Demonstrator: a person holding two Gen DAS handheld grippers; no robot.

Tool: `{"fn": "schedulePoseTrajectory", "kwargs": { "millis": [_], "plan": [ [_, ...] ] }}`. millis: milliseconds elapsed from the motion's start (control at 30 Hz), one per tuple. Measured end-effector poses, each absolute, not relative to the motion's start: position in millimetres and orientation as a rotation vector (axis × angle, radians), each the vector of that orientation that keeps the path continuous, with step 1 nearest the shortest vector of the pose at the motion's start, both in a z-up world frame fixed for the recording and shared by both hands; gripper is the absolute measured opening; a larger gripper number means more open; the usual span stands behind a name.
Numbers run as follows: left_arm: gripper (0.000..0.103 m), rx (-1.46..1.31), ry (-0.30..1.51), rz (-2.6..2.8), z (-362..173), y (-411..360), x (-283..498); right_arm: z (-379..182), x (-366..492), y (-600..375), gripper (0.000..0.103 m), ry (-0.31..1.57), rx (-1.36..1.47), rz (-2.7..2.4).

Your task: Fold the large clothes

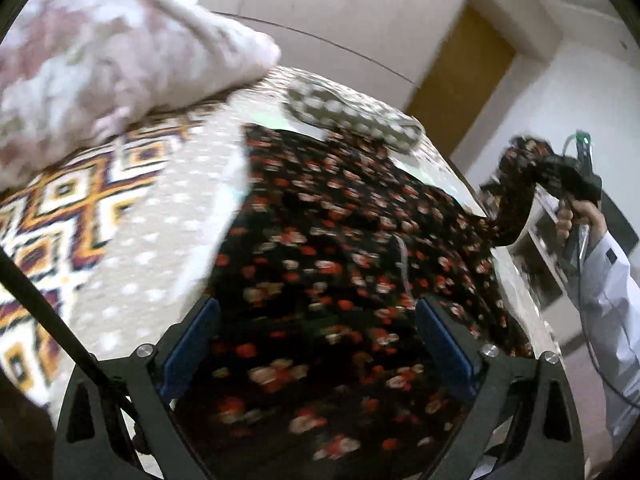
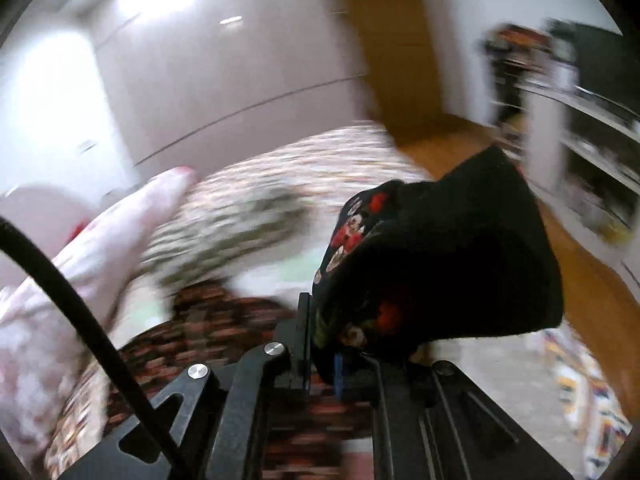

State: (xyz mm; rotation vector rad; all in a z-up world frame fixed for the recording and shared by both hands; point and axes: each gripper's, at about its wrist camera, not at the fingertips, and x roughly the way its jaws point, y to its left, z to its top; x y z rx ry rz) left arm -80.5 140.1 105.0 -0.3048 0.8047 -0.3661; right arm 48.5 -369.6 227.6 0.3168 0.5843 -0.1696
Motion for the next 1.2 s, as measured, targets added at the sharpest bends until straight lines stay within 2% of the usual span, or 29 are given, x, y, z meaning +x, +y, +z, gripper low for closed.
{"fn": "schedulePoseTrajectory", "kwargs": {
  "millis": [167,333,433,500,567,600,933,1200],
  "plan": [
    [0.097,-0.363,0.758,-0.274,101.5,188.3,-97.6,219.4,110.7,-221.4,0.008,0.669,0.226,0.13],
    [0.097,-0.417,0.751,-0.225,91.7,220.8,-101.9,158.8,155.6,-103.5,0.009,0.806,0.145,0.274],
    [0.097,-0.439,0.763,-0.193,84.1,236.7,-102.1,112.6,177.9,-52.7,0.021,0.92,0.089,0.301],
    [0.097,-0.448,0.766,-0.177,81.3,242.3,-103.9,92.3,182.1,-33.2,0.042,0.96,0.067,0.349],
    [0.097,-0.455,0.767,-0.167,79.7,246.1,-103.6,90.0,177.3,-31.3,0.056,0.946,0.072,0.389],
    [0.097,-0.459,0.769,-0.163,78.8,246.8,-102.2,93.0,170.0,-38.5,0.057,0.934,0.074,0.403],
    [0.097,-0.427,0.772,-0.21,87.0,221.5,-99.7,156.3,133.9,-102.3,0.057,0.802,0.102,0.333],
    [0.097,-0.417,0.786,-0.246,93.2,199.2,-103.3,149.6,83.7,-241.3,0.057,0.79,0.091,0.001]
  ]
}}
